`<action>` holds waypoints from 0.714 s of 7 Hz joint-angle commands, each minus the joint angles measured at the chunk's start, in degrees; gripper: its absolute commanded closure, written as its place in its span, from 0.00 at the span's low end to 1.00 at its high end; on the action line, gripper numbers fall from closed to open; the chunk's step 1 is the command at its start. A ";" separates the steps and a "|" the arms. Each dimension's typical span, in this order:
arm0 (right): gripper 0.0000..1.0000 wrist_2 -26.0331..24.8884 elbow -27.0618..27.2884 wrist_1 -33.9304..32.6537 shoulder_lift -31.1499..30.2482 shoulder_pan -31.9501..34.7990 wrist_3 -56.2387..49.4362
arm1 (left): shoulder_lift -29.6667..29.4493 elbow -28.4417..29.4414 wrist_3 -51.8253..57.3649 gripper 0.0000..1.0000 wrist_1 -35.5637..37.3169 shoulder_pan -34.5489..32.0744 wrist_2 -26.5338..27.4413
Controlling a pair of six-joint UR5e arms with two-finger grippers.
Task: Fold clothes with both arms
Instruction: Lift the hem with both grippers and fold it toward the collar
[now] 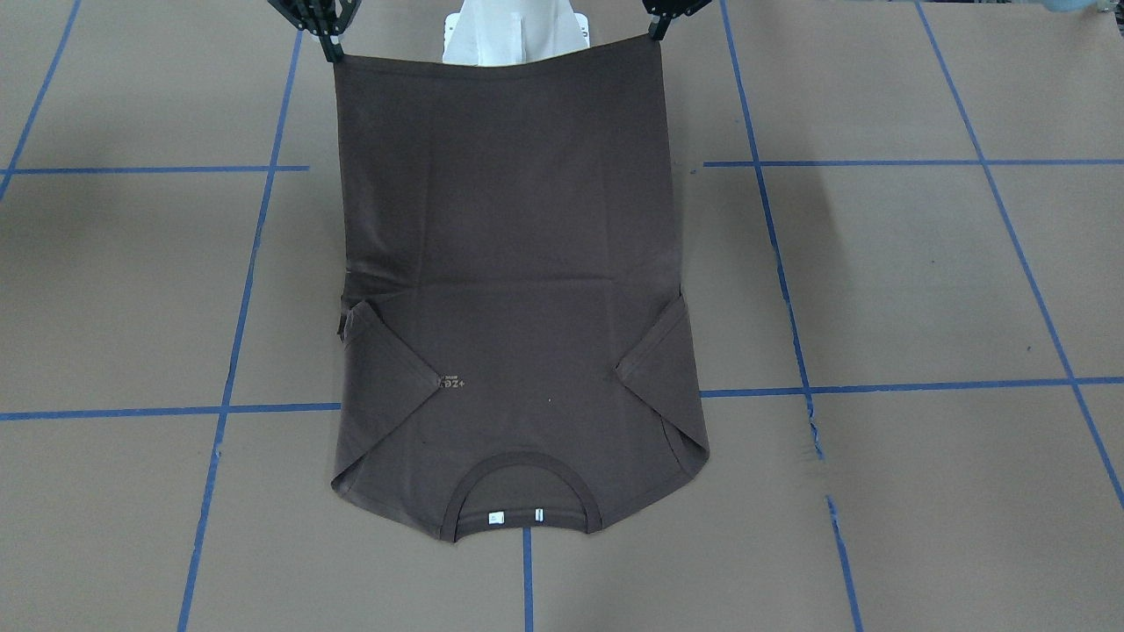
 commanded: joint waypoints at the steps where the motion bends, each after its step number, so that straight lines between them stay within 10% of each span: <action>1: 1.00 1.49 2.32 -4.05 2.38 1.71 -0.12 | -1.33 -1.32 3.15 1.00 3.34 -3.24 -2.05; 5: 1.00 12.19 -8.82 -4.40 15.20 22.41 -7.83 | -9.67 10.26 23.37 1.00 3.70 -21.94 -2.41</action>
